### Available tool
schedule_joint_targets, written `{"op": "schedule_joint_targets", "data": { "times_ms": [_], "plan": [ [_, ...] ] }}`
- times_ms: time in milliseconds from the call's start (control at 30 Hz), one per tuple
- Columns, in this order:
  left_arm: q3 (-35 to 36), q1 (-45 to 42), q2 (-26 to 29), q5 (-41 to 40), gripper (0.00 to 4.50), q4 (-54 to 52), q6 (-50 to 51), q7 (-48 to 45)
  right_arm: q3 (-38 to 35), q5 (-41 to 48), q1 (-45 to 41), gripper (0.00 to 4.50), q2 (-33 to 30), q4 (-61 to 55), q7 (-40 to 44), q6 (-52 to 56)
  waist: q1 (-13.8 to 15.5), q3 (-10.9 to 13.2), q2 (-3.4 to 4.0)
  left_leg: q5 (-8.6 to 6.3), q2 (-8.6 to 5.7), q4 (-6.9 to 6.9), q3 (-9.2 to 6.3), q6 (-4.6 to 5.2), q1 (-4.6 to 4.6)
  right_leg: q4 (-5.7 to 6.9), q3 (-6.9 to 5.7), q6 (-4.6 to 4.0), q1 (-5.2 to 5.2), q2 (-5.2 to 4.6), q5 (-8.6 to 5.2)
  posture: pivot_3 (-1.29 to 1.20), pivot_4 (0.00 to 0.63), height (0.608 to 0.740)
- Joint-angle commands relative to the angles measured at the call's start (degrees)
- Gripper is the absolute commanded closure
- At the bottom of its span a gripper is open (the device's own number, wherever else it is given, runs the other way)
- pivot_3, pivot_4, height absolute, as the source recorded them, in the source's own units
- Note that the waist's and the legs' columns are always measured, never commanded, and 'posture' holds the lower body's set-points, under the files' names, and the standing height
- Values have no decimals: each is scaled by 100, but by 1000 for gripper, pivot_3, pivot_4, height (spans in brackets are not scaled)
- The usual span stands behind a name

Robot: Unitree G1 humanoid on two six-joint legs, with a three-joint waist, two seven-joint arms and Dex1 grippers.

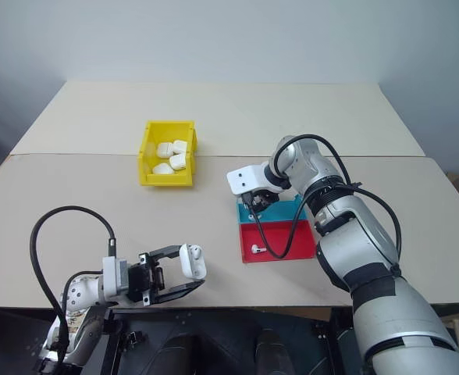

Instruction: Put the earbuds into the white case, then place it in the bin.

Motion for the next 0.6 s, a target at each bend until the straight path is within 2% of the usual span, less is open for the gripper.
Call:
{"op": "schedule_joint_targets", "data": {
  "times_ms": [33,67,600],
  "plan": [
    [-7,-55,17,17,1772,-89,-169,50,-135,-3,-104,2280,-28,-54,4,-61,0,0,0,0,0,0,0,0,0,0,0,0,0,0,0,0,150,740],
    [-7,-56,19,18,1772,-90,-165,56,-136,-7,-104,2439,-24,-54,-17,-54,0,0,0,0,0,0,0,0,0,0,0,0,0,0,0,0,150,740],
    [-17,-64,8,61,1772,-80,-183,88,-85,-78,-30,2439,-39,-112,-16,-170,0,0,1,0,0,0,0,0,0,0,0,0,0,0,0,0,150,740]
  ]
}}
